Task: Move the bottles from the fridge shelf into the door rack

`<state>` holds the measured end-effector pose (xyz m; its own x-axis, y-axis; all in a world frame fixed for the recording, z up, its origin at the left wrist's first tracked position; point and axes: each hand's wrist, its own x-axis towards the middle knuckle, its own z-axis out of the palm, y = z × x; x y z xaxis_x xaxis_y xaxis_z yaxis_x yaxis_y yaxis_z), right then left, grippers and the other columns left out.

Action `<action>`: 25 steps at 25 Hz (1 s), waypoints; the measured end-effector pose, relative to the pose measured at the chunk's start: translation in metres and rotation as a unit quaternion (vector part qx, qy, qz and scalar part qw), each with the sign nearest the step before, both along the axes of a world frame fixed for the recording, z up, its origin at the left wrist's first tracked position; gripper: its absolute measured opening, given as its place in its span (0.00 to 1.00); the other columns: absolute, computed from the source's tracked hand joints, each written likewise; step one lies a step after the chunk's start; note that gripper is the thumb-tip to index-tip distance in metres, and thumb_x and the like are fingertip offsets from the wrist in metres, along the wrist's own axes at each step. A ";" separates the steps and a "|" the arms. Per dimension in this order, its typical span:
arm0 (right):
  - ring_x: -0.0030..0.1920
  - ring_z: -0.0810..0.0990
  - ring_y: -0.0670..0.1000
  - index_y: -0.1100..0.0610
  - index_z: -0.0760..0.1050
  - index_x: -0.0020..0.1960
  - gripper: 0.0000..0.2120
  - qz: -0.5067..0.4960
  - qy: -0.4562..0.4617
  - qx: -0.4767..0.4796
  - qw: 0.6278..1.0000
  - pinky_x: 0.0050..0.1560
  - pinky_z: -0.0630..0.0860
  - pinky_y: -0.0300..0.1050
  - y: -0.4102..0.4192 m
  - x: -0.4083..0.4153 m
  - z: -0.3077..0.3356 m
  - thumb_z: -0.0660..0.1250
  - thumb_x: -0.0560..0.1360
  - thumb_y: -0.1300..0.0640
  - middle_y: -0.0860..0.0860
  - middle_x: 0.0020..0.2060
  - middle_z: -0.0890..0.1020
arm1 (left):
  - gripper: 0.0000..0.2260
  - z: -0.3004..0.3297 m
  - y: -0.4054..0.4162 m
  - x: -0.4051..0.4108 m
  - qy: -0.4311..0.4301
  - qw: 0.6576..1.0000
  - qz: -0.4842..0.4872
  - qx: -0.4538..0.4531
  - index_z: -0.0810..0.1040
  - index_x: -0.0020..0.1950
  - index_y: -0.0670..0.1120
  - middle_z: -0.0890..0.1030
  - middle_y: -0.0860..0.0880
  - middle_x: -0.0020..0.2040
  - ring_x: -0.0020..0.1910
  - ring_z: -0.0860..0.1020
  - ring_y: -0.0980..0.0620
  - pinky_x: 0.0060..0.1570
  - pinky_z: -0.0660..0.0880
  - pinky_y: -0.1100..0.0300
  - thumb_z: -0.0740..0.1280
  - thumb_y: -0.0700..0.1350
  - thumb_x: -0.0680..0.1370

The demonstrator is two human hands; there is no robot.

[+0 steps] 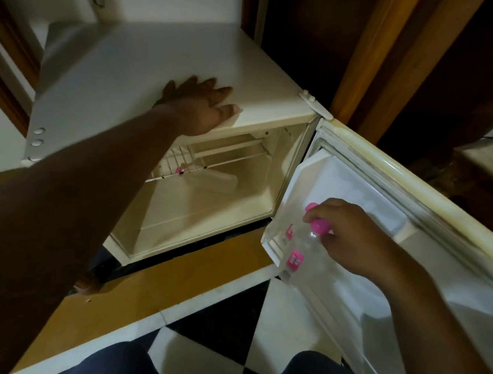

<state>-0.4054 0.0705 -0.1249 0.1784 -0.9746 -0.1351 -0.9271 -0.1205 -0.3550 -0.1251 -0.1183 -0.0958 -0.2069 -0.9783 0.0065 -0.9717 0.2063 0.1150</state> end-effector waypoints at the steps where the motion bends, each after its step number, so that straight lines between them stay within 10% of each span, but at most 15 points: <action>1: 0.58 0.77 0.53 0.54 0.76 0.63 0.20 -0.013 0.040 -0.009 0.999 0.61 0.72 0.43 0.002 -0.002 -0.001 0.66 0.74 0.68 0.53 0.60 0.77 | 0.32 0.000 0.000 0.001 0.002 1.000 -0.002 -0.001 0.53 0.81 0.62 0.51 0.53 0.83 0.81 0.48 0.45 0.77 0.44 0.40 0.47 0.71 0.78; 7: 0.54 0.78 0.56 0.57 0.73 0.64 0.21 -0.102 0.195 -0.015 0.975 0.56 0.76 0.46 -0.005 0.000 -0.011 0.71 0.72 0.62 0.57 0.57 0.76 | 0.33 -0.004 -0.004 0.002 -0.008 1.000 -0.003 -0.009 0.53 0.81 0.62 0.51 0.53 0.83 0.81 0.48 0.46 0.76 0.45 0.39 0.46 0.72 0.78; 25: 0.57 0.76 0.55 0.60 0.73 0.60 0.18 -0.179 0.170 -0.057 0.967 0.55 0.75 0.44 -0.016 0.006 -0.079 0.72 0.72 0.60 0.58 0.55 0.76 | 0.33 -0.002 -0.004 0.001 -0.012 1.000 -0.006 -0.004 0.53 0.81 0.61 0.51 0.52 0.83 0.81 0.48 0.45 0.76 0.45 0.39 0.46 0.71 0.78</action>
